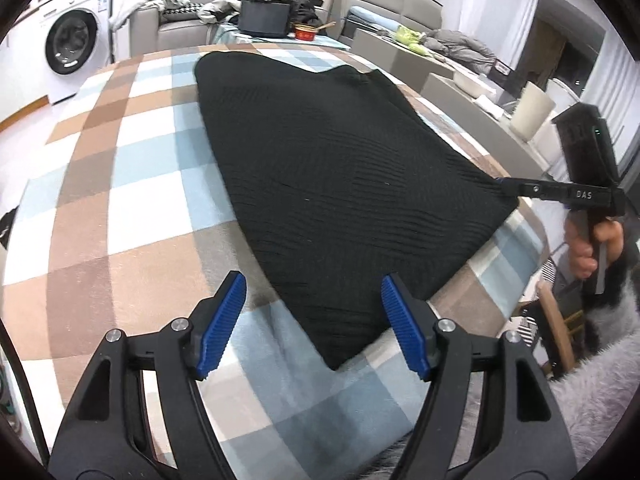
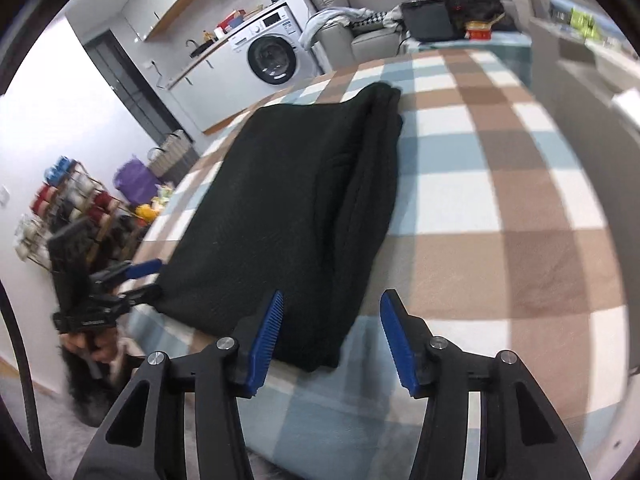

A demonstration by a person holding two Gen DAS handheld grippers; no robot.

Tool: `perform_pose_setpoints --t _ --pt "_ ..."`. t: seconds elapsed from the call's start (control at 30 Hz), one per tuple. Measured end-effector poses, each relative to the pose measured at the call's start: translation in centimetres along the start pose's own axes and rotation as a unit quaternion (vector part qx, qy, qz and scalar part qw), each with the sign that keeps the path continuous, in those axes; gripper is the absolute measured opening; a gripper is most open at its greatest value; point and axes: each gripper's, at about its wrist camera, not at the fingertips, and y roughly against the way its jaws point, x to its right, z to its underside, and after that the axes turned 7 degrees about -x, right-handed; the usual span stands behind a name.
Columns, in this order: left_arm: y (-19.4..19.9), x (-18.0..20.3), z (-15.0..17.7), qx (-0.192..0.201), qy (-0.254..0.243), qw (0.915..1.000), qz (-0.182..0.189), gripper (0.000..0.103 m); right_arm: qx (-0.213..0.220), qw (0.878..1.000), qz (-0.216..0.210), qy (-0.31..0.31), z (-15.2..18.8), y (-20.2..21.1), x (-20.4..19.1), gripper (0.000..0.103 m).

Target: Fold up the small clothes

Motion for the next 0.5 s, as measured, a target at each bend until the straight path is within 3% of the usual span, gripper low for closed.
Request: perform_pose_setpoints --t 0.37,0.43,0.47,0.5 --pt "-1.6 1.1 -0.1 -0.012 0.001 0.9998 0.016 0.064 -0.021 0.999 -0.034 -0.011 0.5 -2.4 0.1 0.053" --pt "-1.6 1.1 -0.1 -0.008 0.002 0.9999 0.012 0.052 -0.015 0.999 -0.03 -0.009 0.5 -2.7 -0.1 0.051" --pt "-1.6 1.2 -0.2 -0.006 0.002 0.9999 0.008 0.048 -0.015 1.0 -0.025 -0.005 0.5 -2.7 -0.4 0.042" --pt "-1.6 1.1 -0.2 -0.007 0.002 1.0 0.003 0.04 -0.016 1.0 -0.023 -0.003 0.6 -2.8 -0.6 0.04"
